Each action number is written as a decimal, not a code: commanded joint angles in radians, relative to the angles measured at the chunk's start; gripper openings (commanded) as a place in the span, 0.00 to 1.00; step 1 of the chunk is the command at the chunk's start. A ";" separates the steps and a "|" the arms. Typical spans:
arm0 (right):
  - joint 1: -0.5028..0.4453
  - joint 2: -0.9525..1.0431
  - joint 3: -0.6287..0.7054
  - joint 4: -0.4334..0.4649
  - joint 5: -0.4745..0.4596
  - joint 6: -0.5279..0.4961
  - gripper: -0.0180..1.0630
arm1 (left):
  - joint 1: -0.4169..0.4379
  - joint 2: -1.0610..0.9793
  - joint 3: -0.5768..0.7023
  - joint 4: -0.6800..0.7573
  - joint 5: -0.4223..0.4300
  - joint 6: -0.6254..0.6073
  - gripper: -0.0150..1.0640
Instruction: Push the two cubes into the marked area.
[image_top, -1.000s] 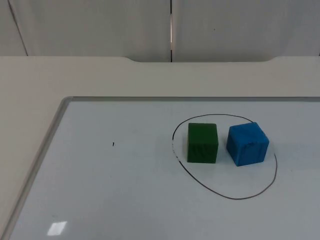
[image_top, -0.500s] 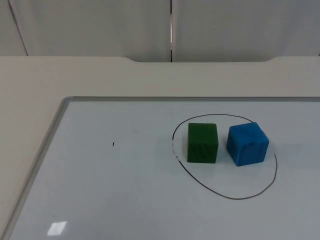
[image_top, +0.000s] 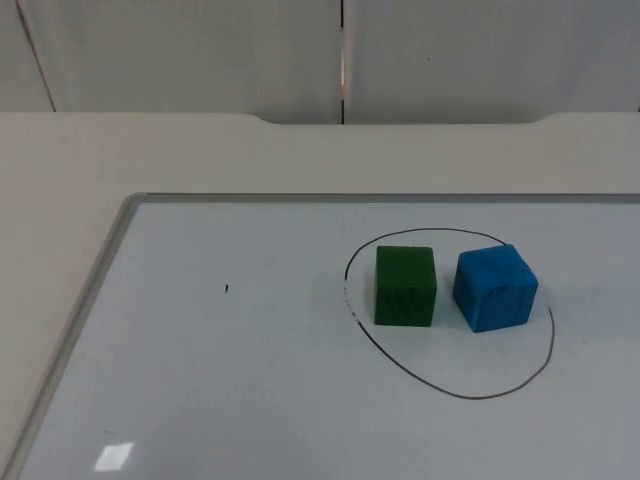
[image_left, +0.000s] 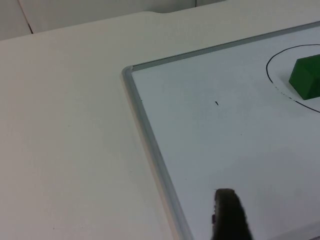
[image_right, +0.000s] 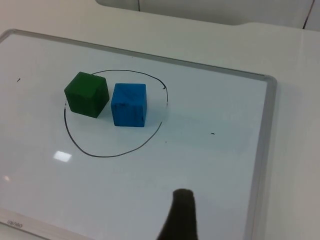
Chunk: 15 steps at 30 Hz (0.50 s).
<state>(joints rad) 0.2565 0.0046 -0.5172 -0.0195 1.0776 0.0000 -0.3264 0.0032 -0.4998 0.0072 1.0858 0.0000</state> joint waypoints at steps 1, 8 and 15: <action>-0.002 -0.005 0.003 -0.004 0.001 -0.012 0.63 | 0.002 -0.003 0.004 0.005 -0.012 0.000 0.65; -0.002 -0.005 0.003 -0.004 0.001 -0.012 0.63 | 0.002 -0.003 0.004 0.008 -0.012 0.000 0.77; -0.002 -0.005 0.003 -0.004 0.001 -0.012 0.73 | 0.002 -0.003 0.004 0.008 -0.012 0.006 0.77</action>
<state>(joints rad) 0.2565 0.0046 -0.5172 -0.0195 1.0776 0.0000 -0.3264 0.0032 -0.4998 0.0072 1.0858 0.0000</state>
